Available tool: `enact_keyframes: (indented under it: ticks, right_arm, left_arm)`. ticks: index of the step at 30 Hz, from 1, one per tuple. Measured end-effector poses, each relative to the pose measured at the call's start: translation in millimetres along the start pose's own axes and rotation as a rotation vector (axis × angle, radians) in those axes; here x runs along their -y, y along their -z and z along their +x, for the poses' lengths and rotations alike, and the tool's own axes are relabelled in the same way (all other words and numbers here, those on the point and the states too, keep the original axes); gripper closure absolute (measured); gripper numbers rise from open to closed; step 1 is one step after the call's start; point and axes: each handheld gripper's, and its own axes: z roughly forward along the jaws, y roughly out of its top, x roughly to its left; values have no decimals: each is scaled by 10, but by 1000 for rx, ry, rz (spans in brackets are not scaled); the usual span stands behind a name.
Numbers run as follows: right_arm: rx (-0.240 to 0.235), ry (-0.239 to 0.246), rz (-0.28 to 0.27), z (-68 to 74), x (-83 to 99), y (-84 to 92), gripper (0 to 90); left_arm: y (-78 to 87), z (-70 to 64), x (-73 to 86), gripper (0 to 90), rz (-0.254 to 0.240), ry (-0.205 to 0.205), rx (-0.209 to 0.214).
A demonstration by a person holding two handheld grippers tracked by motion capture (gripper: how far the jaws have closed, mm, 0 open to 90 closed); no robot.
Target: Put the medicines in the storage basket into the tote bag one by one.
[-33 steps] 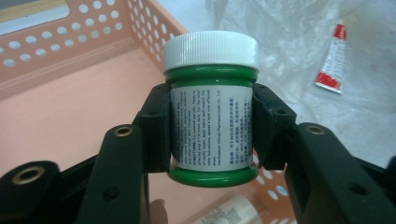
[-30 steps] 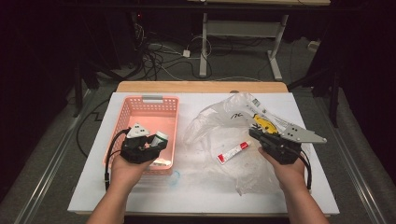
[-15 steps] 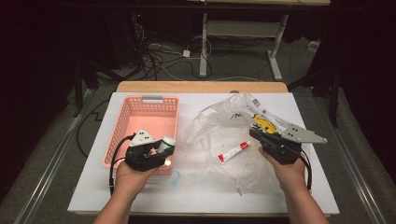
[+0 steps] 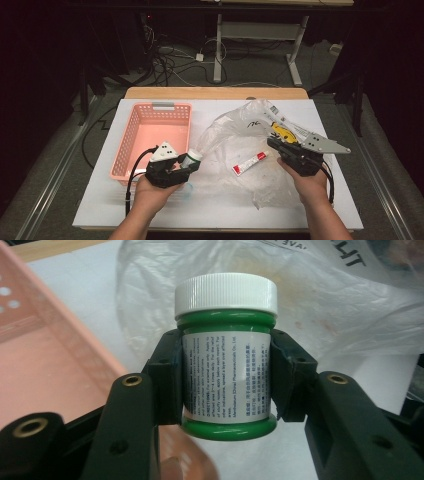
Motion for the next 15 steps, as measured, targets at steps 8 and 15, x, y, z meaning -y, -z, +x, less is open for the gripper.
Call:
enact_keyframes:
  ticks: [8, 15]
  right_arm:
    - [-1, 0, 0, 5, -2, -2, 900]
    - [-1, 0, 1, 5, 0, -8, 900]
  left_arm:
    - [-173, -148, -44, 538, 21, -35, 37]
    - [-409, -304, -104, 538, 46, -67, 68]
